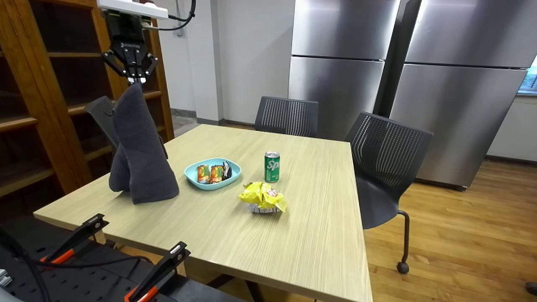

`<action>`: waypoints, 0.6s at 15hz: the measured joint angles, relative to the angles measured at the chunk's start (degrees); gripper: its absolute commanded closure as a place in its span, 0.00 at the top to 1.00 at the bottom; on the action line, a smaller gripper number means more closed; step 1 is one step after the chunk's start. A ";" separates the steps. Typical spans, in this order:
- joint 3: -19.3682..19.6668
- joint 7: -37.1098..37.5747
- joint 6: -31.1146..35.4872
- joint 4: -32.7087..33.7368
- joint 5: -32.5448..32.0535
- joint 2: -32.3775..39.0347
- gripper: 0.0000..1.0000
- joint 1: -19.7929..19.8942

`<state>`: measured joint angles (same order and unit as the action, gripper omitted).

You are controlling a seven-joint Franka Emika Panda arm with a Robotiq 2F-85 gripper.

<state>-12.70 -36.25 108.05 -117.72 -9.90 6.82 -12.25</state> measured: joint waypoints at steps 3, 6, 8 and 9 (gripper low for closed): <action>1.55 -3.99 0.00 0.02 1.33 0.60 0.01 2.01; 2.75 -7.18 0.00 0.05 2.48 0.95 0.01 3.69; 3.12 -8.02 -0.03 0.04 3.70 1.02 0.01 4.20; 3.14 -8.03 -0.06 0.04 4.22 1.03 0.01 4.21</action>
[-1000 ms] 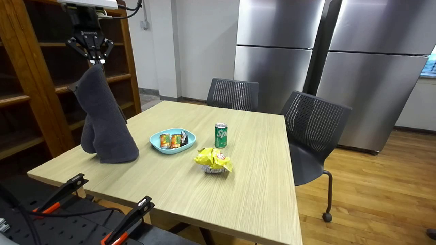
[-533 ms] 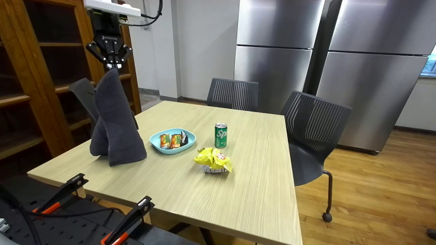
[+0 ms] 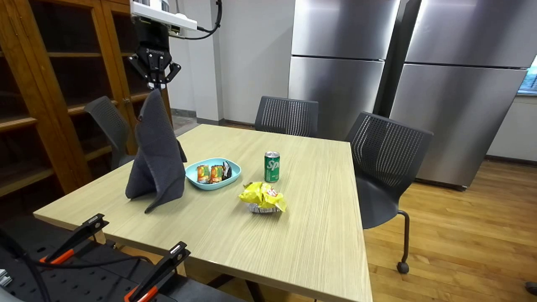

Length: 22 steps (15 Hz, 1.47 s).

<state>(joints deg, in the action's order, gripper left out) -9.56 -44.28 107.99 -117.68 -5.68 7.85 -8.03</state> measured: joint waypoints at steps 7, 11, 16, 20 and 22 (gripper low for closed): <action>-1.29 0.89 -0.64 -0.45 2.53 -0.44 0.01 -1.27; -2.11 1.44 -0.66 -1.27 3.10 -0.92 0.01 -2.23; -1.52 0.98 -0.65 -1.33 3.08 -0.56 0.01 -2.11; 0.42 -2.08 -0.61 0.26 2.91 1.82 0.01 -0.27; 1.42 -4.34 -0.65 2.15 2.77 3.73 0.01 1.01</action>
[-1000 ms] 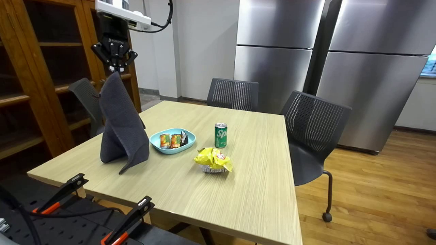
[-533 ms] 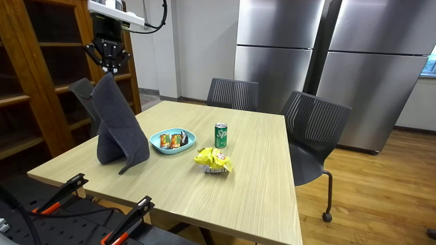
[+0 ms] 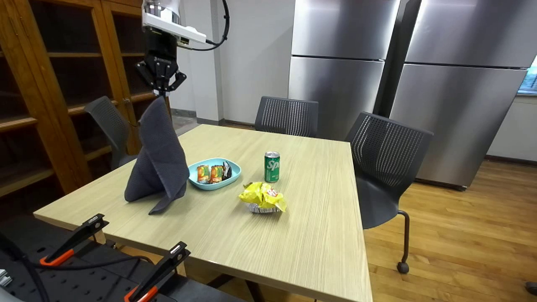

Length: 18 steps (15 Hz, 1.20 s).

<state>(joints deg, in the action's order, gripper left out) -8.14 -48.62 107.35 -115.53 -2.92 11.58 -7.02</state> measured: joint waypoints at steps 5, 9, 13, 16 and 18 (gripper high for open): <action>1.05 -4.55 -1.27 7.03 -0.56 6.05 0.01 2.05; 1.12 -6.64 -2.69 13.39 -1.03 11.19 0.01 2.23; 1.12 -7.86 -2.65 18.14 -1.96 15.35 0.01 2.24; 1.09 -8.48 -1.32 19.98 -2.90 17.21 0.01 2.24; 1.05 -8.55 1.00 20.28 -3.15 17.95 0.01 2.23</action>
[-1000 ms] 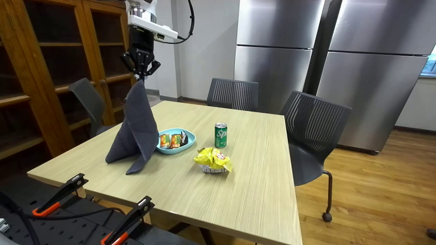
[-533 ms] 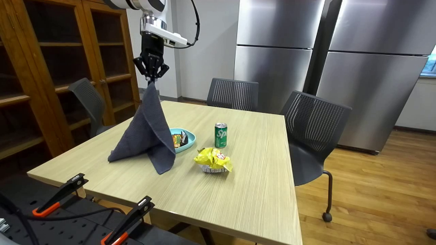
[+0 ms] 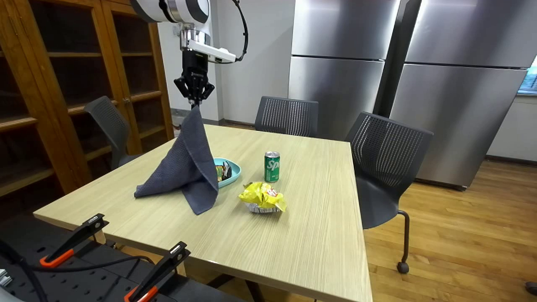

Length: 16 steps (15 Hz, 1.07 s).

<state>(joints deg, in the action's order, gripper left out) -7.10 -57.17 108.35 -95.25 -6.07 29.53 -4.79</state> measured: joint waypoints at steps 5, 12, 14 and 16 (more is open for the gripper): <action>-0.22 -0.16 6.54 0.07 0.00 1.92 0.01 0.00; -0.31 -0.16 13.60 -0.18 0.00 3.28 0.01 0.33; -0.07 -0.16 14.61 -0.17 0.00 3.50 0.01 0.77; 0.30 -0.16 15.35 -0.08 0.00 3.69 0.01 1.36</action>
<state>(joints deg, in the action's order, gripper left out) -6.80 -57.33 123.70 -95.34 -6.08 33.22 -3.43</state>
